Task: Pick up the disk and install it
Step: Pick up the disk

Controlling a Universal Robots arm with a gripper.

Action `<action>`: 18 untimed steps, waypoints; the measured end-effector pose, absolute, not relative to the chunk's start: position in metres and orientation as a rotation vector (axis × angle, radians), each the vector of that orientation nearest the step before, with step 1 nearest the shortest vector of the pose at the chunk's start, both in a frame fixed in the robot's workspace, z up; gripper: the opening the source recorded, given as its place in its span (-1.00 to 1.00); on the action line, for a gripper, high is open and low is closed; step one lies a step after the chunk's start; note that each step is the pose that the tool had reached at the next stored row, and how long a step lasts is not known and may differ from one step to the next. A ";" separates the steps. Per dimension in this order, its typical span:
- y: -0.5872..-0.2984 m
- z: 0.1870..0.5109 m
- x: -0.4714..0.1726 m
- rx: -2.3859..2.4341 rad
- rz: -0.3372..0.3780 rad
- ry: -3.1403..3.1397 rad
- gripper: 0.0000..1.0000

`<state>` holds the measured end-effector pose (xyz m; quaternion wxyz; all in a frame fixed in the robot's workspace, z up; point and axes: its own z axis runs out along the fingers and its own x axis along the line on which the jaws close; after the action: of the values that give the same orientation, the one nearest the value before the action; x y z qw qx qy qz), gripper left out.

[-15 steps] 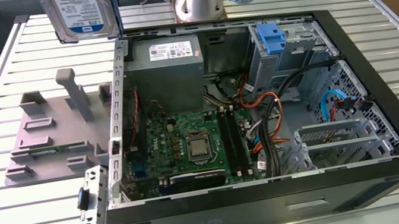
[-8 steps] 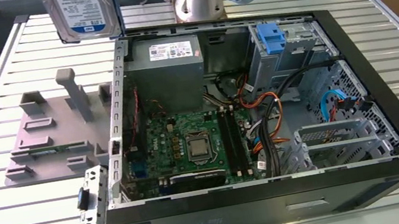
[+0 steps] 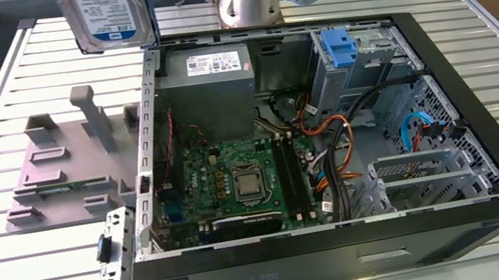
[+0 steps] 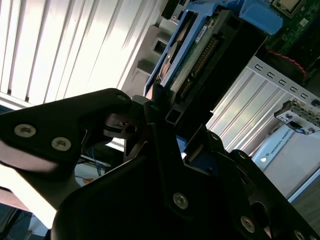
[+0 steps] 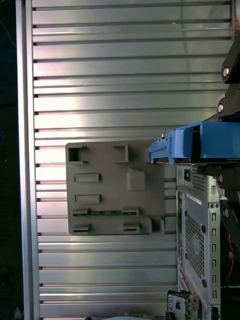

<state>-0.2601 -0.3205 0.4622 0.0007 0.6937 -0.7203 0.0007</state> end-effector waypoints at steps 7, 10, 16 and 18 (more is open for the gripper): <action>-0.321 0.462 -0.255 2.178 0.002 -2.262 -0.27; -0.320 0.462 -0.253 2.178 0.002 -2.262 -0.27; -0.321 0.462 -0.249 2.178 0.002 -2.262 -0.27; -0.321 0.462 -0.248 2.178 0.002 -2.262 -0.27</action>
<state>-0.2477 -0.3205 0.4622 0.0007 0.6937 -0.7203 0.0006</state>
